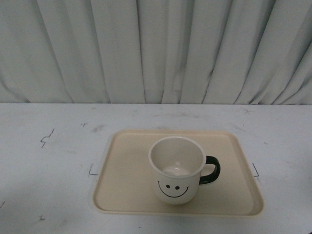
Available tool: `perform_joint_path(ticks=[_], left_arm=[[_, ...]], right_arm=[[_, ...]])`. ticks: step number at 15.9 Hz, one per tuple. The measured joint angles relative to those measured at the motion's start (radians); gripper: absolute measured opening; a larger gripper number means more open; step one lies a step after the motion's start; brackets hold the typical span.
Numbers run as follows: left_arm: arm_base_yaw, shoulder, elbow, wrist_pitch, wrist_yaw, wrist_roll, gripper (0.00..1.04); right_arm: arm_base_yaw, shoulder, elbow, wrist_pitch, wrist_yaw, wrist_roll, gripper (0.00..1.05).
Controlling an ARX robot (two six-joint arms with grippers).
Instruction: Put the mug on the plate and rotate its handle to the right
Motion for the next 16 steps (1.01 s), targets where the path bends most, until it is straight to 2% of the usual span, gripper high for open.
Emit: perform_joint_path(ticks=[2,3,4,8,16], left_arm=[[0.0,0.0,0.0,0.0,0.0,0.0,0.98],[0.0,0.0,0.0,0.0,0.0,0.0,0.98],[0.0,0.0,0.0,0.0,0.0,0.0,0.98],[0.0,0.0,0.0,0.0,0.0,0.0,0.98],[0.0,0.0,0.0,0.0,0.0,0.0,0.98]], right_arm=[[-0.012,-0.069,-0.024,-0.039,-0.023,0.0,0.02],[-0.072,-0.085,-0.065,0.021,-0.087,0.0,0.02],[-0.098,-0.101,-0.08,-0.015,-0.087,0.001,0.02],[-0.095,-0.223,-0.112,-0.114,-0.1,0.004,0.02],[-0.095,-0.57,-0.117,-0.431,-0.1,0.004,0.02]])
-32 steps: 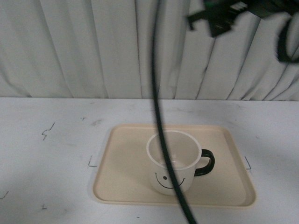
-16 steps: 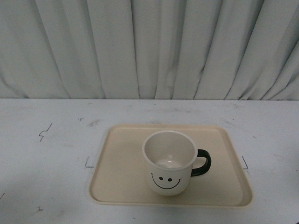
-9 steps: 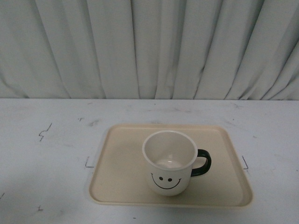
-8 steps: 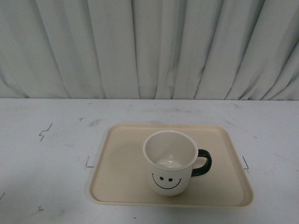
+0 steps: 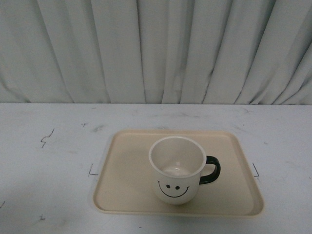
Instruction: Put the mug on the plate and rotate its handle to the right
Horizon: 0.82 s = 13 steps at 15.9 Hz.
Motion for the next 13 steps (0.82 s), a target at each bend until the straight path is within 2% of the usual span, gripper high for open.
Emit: perform_joint_path(ticks=[6,12,13], left_arm=[[0.0,0.0,0.0,0.0,0.0,0.0,0.98],[0.0,0.0,0.0,0.0,0.0,0.0,0.98],[0.0,0.0,0.0,0.0,0.0,0.0,0.98]], right_arm=[[0.0,-0.166,0.0,-0.162,0.0,0.0,0.02],[0.0,-0.261,0.0,-0.258,0.0,0.0,0.02],[0.0,-0.372,0.0,-0.424,-0.001,0.0,0.02]])
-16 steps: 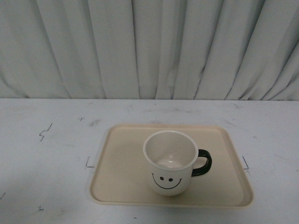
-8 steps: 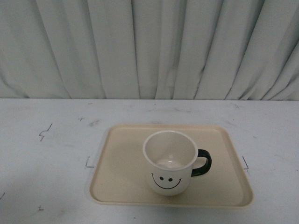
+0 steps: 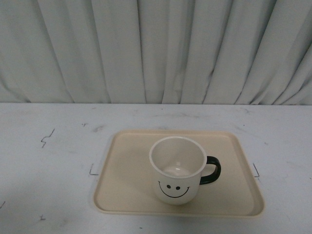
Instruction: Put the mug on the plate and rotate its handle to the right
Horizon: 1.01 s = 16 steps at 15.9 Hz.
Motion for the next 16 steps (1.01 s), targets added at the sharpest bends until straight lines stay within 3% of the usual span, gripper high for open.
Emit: perform_joint_path(ticks=[3,10,11,16], left_arm=[[0.0,0.0,0.0,0.0,0.0,0.0,0.98],[0.0,0.0,0.0,0.0,0.0,0.0,0.98],[0.0,0.0,0.0,0.0,0.0,0.0,0.98],[0.0,0.0,0.0,0.0,0.0,0.0,0.98]], right_arm=[[0.0,-0.052,0.0,-0.01,0.0,0.0,0.02],[0.0,-0.053,0.0,-0.007,0.0,0.0,0.91],[0.0,-0.053,0.0,-0.007,0.0,0.002,1.0],[0.0,-0.053,0.0,-0.007,0.0,0.002,0.98]])
